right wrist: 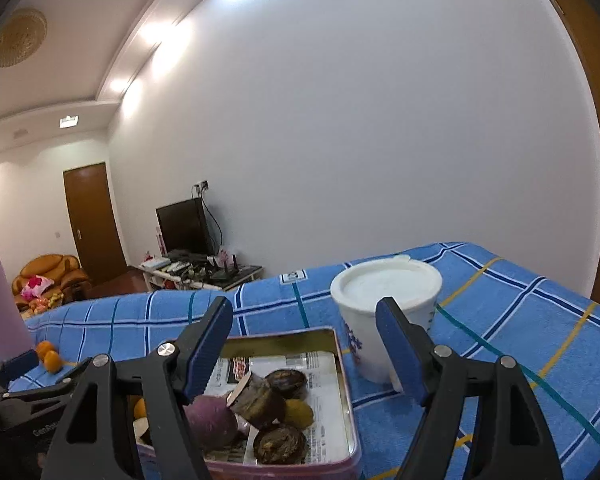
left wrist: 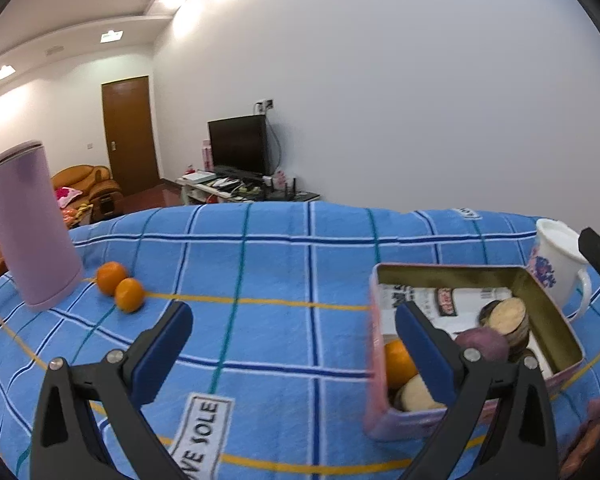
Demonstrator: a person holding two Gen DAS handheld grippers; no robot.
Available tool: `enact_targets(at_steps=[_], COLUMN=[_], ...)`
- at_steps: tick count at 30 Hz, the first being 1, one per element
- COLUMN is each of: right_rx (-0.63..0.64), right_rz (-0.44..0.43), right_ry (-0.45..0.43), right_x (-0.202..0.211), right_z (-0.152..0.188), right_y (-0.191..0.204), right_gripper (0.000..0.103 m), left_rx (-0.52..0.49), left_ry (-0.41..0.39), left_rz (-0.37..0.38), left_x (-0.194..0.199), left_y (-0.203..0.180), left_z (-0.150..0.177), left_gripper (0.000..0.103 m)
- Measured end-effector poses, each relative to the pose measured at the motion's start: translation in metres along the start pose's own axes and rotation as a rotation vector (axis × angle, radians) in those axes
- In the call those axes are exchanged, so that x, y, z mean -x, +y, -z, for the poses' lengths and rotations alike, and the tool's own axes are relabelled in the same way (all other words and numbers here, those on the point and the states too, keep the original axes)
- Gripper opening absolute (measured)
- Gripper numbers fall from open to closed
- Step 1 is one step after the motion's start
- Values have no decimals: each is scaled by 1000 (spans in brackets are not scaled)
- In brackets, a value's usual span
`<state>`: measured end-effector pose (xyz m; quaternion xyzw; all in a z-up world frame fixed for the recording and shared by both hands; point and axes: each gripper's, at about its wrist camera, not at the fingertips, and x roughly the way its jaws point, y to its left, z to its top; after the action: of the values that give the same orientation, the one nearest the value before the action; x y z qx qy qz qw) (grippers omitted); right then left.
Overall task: Organize fruits
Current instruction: 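Move both open tools back toward the two oranges beside the kettle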
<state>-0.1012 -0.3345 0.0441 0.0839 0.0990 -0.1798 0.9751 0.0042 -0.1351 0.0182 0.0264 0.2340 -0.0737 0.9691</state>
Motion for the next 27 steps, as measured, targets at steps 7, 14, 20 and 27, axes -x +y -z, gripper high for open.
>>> enact_targets(at_steps=[7, 14, 20, 27], right_rx=[68, 84, 100, 109], right_rz=[-11, -10, 5, 11], right_ry=[-2, 11, 18, 52], right_x=[15, 18, 22, 21], right_z=[5, 8, 11, 14], right_y=[10, 14, 18, 24], right_gripper=[75, 75, 75, 75], left_rx=[-10, -4, 4, 4], left_ry=[-9, 10, 26, 55], left_rz=[-65, -81, -89, -88], left_x=[10, 15, 16, 15], left_y=[15, 35, 49, 64], left_z=[9, 15, 18, 22], left_gripper=[103, 103, 103, 103])
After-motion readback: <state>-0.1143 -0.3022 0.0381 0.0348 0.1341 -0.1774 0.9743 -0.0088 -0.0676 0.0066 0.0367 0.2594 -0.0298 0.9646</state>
